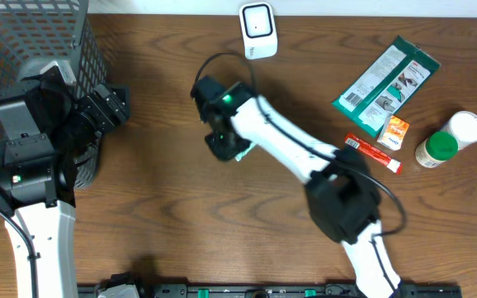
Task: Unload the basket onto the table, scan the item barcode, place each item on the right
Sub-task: 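Grasp the wipes pack edge with the right gripper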
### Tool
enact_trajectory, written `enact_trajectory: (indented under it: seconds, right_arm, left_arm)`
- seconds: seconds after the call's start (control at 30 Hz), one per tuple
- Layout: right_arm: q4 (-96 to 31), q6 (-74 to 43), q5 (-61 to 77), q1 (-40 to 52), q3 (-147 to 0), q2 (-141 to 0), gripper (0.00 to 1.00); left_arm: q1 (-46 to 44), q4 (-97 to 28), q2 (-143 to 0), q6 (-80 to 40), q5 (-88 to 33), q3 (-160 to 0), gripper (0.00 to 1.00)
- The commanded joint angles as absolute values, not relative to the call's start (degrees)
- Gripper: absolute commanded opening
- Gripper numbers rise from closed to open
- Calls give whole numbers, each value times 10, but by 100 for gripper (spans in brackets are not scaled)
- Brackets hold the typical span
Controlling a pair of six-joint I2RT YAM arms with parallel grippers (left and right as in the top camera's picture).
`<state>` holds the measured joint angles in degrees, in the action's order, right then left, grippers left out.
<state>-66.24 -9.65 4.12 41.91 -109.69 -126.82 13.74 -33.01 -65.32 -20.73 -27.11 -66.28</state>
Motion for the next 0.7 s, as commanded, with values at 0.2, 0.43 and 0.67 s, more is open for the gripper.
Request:
enact_trajectory:
  seconds: [0.2, 0.43, 0.67]
  right_arm:
    - [-639, -165, 48, 363, -1100, -1162, 72]
    - [-606, -267, -76, 415, -1100, -1229, 70]
    - [-564, -275, -196, 467, -1100, -1325, 79]
  left_arm:
    - [139, -329, -655, -200, -278, -667, 83]
    - [139, -329, -655, -200, -278, -667, 83]
    - [139, -329, -655, -200, -278, -667, 83]
